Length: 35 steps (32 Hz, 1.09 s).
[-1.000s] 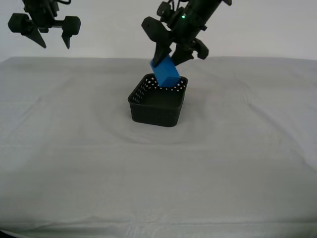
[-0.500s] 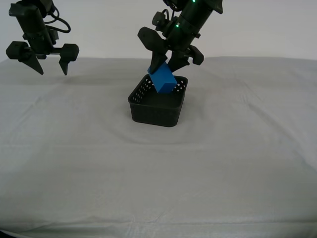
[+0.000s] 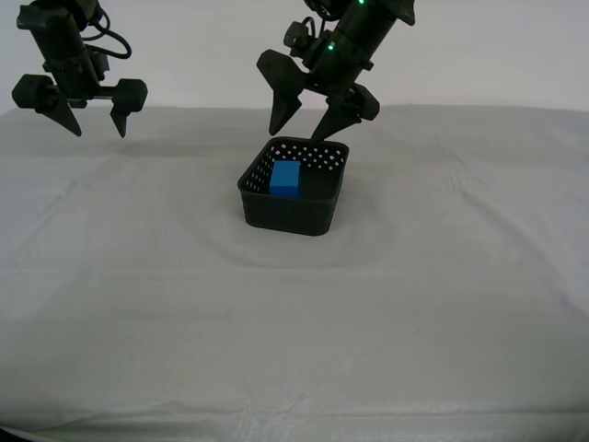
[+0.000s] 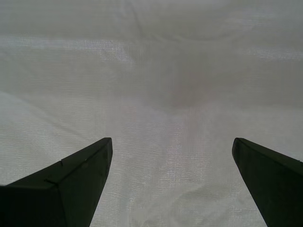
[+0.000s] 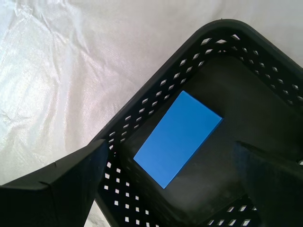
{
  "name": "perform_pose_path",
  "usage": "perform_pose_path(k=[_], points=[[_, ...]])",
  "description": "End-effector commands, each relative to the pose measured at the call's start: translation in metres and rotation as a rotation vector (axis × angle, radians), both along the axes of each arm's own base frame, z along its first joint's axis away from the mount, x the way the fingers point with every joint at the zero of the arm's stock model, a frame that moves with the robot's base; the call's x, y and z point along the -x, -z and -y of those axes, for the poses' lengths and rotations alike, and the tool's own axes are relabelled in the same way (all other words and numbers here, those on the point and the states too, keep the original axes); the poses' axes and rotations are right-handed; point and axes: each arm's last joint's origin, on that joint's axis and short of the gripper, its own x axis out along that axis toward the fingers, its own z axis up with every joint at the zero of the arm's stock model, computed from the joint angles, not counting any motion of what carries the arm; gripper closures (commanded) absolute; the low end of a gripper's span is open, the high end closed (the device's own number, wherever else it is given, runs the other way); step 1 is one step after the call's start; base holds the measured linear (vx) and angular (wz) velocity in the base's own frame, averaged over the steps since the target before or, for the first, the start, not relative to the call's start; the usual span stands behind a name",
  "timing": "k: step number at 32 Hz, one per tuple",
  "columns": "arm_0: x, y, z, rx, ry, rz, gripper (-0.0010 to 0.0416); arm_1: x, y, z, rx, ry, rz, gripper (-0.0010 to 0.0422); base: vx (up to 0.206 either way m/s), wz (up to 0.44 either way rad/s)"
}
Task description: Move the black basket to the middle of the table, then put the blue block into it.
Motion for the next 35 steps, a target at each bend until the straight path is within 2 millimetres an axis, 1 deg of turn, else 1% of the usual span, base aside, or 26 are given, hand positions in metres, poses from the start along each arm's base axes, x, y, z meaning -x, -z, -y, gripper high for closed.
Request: perform_pose_path(k=[1,3,8,12,16,18,22,25,35], points=[[0.0004,-0.0006,-0.0005,-0.002,-0.003,0.0,0.0042,0.0,0.0003,-0.0002,-0.001,0.001,-0.001,0.0062,0.0,0.0],[0.0002,-0.0007,-0.0006,-0.003,-0.003,0.001,0.0049,-0.0002,0.0002,-0.0002,-0.001,0.001,0.001,0.0062,0.0,0.0],[0.0001,-0.0008,-0.0006,-0.004,-0.003,0.002,0.0045,-0.0005,0.0001,-0.0002,-0.001,0.001,0.005,0.0062,0.0,0.0],[-0.0001,-0.0009,-0.0008,-0.005,-0.004,0.005,0.0028,-0.0007,0.0,-0.0002,-0.001,0.001,0.007,0.0062,0.0,0.0],[-0.0002,-0.001,-0.0009,-0.007,-0.003,0.006,0.0021,-0.0008,0.0,-0.0002,-0.001,0.001,0.008,0.0062,0.0,0.0],[-0.0004,-0.001,-0.0008,-0.007,-0.003,0.007,0.0023,-0.0009,0.0,-0.0002,-0.001,0.001,0.009,0.0062,0.0,0.0],[-0.0004,-0.001,-0.0008,-0.007,-0.003,0.007,0.0047,-0.0012,-0.0002,-0.0002,-0.001,0.001,0.012,0.0062,0.0,0.0],[-0.0003,-0.001,-0.0009,-0.007,-0.004,0.008,0.0056,-0.0013,-0.0002,-0.0003,-0.002,0.001,0.014,0.0062,0.0,0.0],[-0.0004,-0.001,-0.0008,-0.007,-0.003,0.007,0.0055,-0.0014,-0.0002,-0.0003,-0.002,0.001,0.014,0.0062,0.0,0.0]])
